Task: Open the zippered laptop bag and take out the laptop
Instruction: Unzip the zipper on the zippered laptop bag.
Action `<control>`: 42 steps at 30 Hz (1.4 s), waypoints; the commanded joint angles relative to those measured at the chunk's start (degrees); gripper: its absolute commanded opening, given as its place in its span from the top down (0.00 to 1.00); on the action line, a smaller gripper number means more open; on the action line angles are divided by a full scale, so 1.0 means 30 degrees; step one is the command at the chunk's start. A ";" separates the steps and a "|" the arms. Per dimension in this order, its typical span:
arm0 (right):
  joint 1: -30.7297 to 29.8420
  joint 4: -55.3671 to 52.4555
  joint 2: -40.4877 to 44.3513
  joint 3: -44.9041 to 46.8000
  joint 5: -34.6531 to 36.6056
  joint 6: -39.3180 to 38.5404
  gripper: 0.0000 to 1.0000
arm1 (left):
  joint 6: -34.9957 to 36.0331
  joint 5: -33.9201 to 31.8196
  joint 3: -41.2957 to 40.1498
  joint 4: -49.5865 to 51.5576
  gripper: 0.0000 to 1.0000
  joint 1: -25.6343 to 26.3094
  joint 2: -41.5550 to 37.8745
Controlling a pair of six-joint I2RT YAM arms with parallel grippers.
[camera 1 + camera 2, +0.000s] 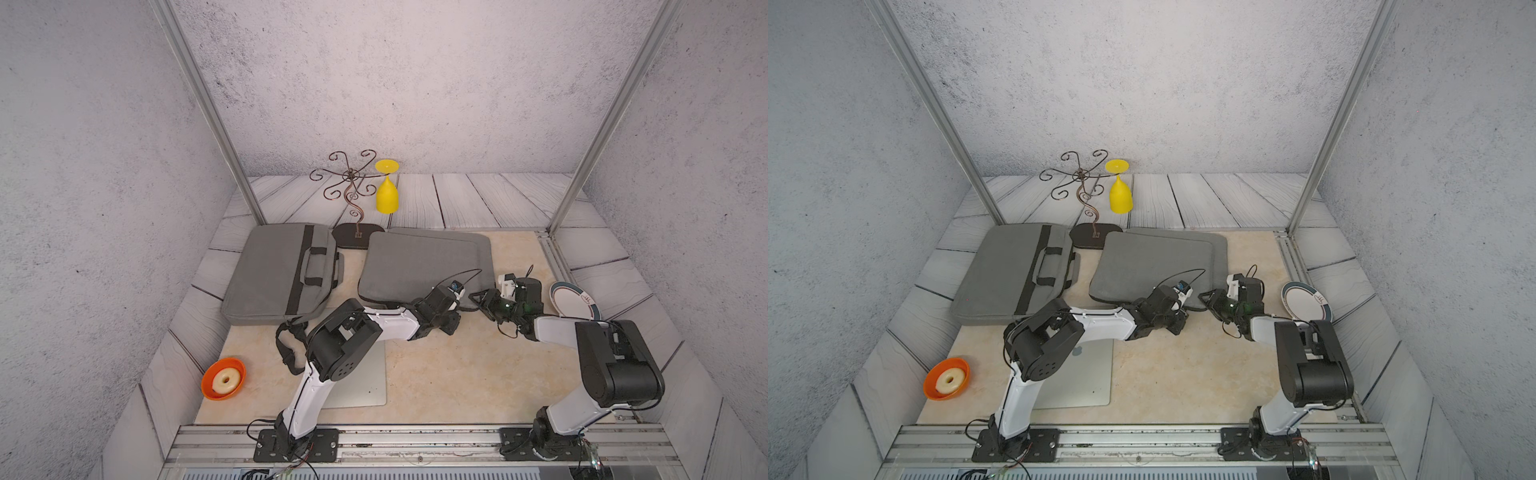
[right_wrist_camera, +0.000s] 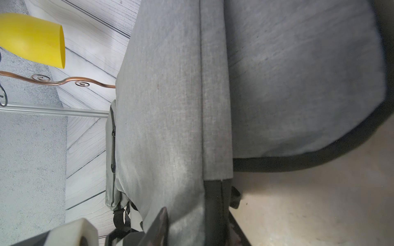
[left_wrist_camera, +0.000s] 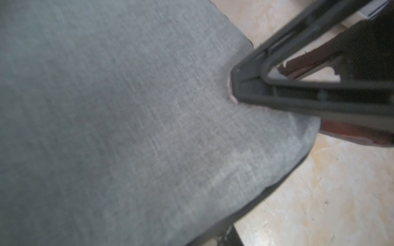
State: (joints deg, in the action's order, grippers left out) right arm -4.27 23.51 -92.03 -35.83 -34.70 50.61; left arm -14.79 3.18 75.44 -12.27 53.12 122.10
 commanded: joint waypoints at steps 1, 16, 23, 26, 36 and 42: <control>0.0120 0.0393 -0.0627 -0.0447 -0.0482 -0.0083 0.62 | 0.0417 -0.0296 0.0410 -0.0567 0.91 -0.0046 -0.0119; 0.0878 0.0346 -0.0410 -0.0518 -0.0409 -0.0315 0.94 | 0.0565 -0.0459 -0.1533 0.1514 1.00 -0.0376 -0.2553; 0.1334 -0.0593 0.0075 -0.0737 -0.0073 -0.1183 0.97 | 0.0502 -0.1280 -0.2036 0.4459 1.00 -0.0906 -0.3555; 0.1526 -0.1236 0.0322 -0.0919 0.0094 -0.1639 0.98 | -0.0183 -0.1639 -0.2492 0.4874 1.00 -0.1516 -0.4080; 0.1864 -0.2840 0.0794 -0.1383 0.0831 -0.2766 1.00 | -0.0199 -0.2056 -0.3821 0.6561 1.00 -0.3586 -0.6049; 0.1949 -0.3496 0.1016 -0.1451 0.1127 -0.3154 1.00 | 0.0063 -0.2275 -0.4641 0.7127 1.00 -0.4919 -0.7112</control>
State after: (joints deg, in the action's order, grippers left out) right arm -1.48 16.25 -91.92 -39.62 -38.85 44.34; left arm -14.15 4.19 63.44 2.46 43.62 103.59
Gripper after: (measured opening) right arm 0.125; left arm 0.056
